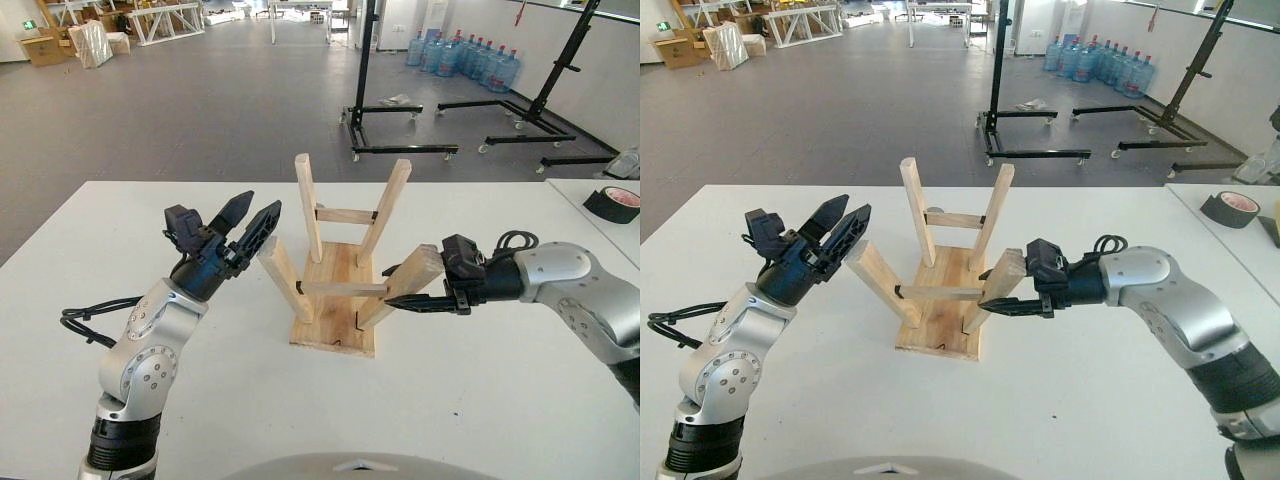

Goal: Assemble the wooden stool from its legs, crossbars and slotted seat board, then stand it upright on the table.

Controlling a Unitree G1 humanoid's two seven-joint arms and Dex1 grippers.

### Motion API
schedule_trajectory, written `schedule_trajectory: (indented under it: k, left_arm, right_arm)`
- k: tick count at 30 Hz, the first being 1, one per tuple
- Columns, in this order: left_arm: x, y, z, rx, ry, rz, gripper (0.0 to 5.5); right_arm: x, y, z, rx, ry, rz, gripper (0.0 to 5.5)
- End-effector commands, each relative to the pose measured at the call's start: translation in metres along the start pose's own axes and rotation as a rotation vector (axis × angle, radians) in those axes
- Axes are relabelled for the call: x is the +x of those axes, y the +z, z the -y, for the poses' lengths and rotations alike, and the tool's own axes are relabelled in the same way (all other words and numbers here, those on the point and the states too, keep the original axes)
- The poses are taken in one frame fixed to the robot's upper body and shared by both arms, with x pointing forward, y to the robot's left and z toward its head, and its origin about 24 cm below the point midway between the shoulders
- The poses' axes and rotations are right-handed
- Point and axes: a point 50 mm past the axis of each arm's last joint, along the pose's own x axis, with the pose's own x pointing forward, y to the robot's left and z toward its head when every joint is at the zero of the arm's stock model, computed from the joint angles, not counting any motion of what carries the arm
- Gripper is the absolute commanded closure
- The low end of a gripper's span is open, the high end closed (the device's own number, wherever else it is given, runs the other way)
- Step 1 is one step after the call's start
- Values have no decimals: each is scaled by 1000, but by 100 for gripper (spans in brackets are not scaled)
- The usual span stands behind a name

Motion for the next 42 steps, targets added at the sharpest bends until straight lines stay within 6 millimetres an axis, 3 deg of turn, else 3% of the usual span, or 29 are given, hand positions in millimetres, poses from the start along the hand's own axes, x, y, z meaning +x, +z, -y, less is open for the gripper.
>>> schedule_trajectory:
  k: [1,5,11,21,24,32,42]
  left_arm:
    - [3,-55,21,-103,-118,-308,196]
    - [6,-54,28,-142,-188,-297,196]
    - [7,-57,31,-164,-238,-318,196]
    - [9,-62,32,-170,-255,-334,196]
    - [11,-62,31,-168,-253,-325,196]
    - [14,-58,29,-155,-248,-298,196]
    - [18,-46,26,-85,-184,-263,196]
  right_arm:
    - [18,-65,-4,180,115,-375,346]
    - [21,-61,16,70,130,-405,346]
    - [38,-46,39,-101,117,-314,346]
    - [38,-36,50,-85,206,-319,346]
    - [36,-30,51,-40,226,-305,269]
    - [27,-27,58,-36,130,-295,146]
    - [2,17,54,-85,3,-136,146]
